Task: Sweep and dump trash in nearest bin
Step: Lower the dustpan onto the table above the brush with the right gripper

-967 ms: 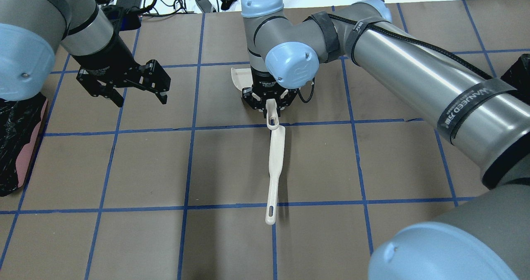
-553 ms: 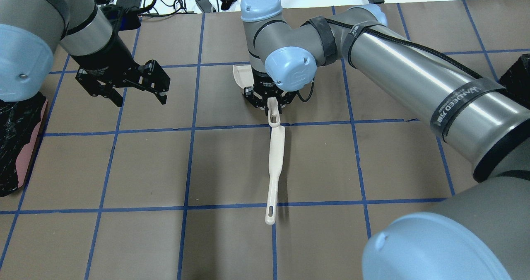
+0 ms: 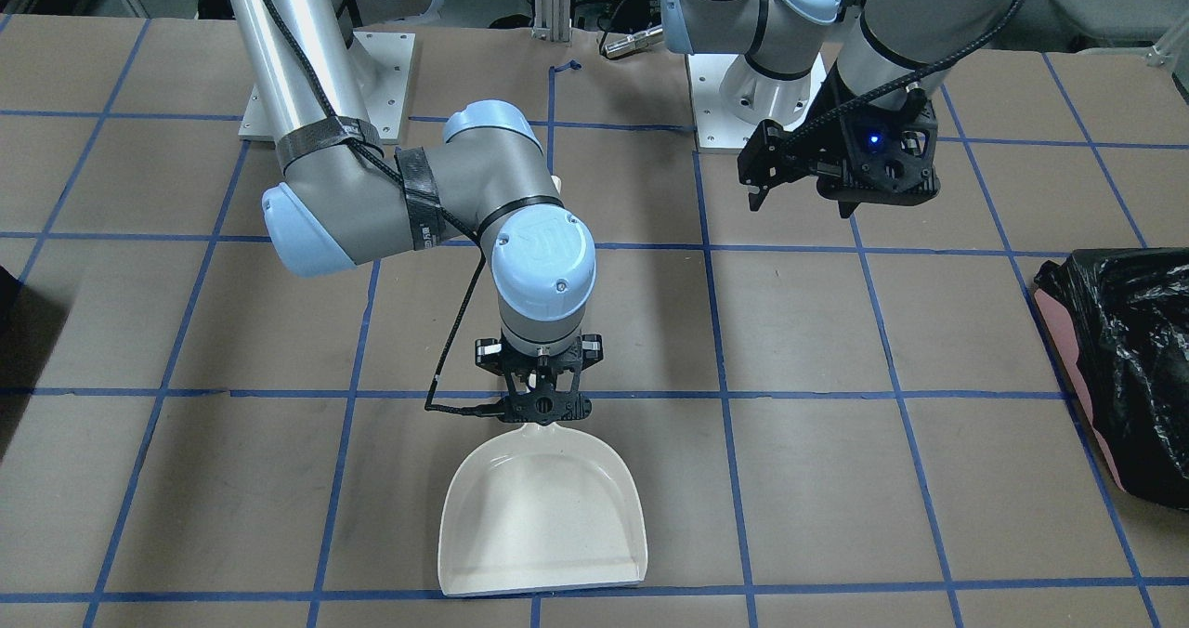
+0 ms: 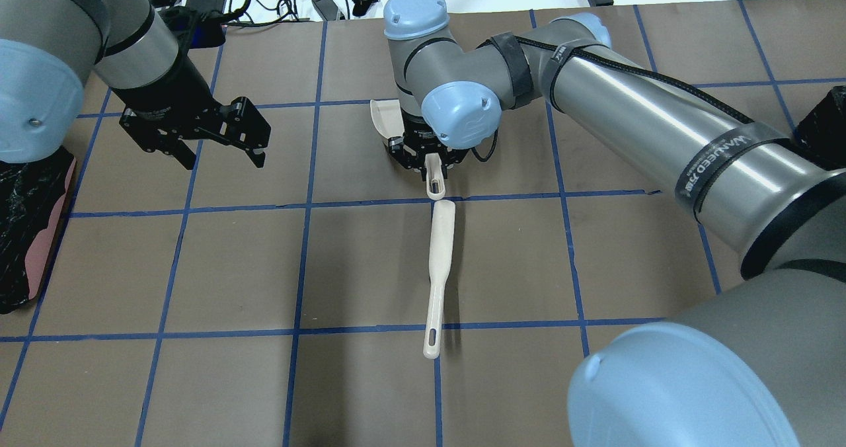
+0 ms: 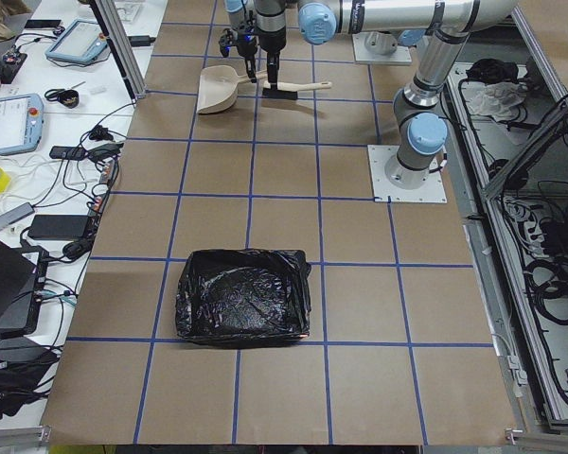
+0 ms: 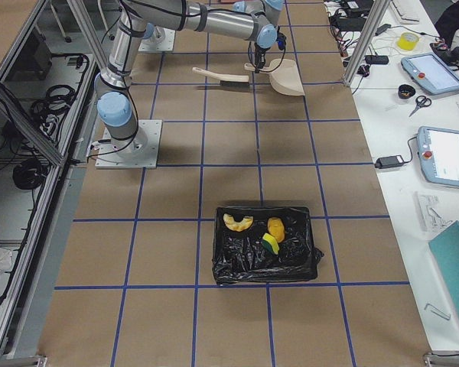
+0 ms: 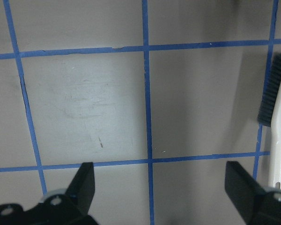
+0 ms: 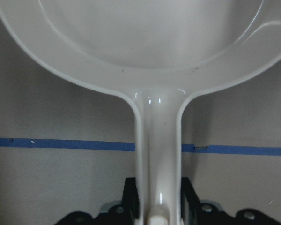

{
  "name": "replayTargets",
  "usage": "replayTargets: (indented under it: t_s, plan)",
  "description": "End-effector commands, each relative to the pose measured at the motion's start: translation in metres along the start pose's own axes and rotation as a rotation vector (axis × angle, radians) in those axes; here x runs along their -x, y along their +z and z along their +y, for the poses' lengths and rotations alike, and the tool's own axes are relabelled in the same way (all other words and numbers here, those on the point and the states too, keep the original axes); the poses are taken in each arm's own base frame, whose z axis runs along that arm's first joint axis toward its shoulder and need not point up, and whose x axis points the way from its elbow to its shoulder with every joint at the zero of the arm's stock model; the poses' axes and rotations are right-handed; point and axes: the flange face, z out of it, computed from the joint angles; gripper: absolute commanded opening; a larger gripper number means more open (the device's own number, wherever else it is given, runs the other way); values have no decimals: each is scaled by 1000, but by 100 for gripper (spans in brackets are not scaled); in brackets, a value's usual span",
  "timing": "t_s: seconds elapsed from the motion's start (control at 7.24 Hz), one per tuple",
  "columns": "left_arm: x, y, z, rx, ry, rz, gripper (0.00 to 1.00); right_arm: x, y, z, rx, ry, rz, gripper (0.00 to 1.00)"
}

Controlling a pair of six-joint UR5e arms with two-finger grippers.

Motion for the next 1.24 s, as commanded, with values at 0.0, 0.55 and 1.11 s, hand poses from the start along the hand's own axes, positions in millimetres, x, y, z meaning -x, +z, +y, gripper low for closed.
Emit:
replayTargets:
  t_s: [0.0, 0.55, 1.11]
  plan:
    - [-1, 0, 0, 0, 2, 0, 100, 0, 5, -1, 6, 0, 1, 0]
    - [-1, 0, 0, 1, 2, 0, 100, 0, 6, 0, 7, 1, 3, 0]
    - [-1, 0, 1, 4, 2, 0, 100, 1, 8, 0, 16, 17, -2, 0]
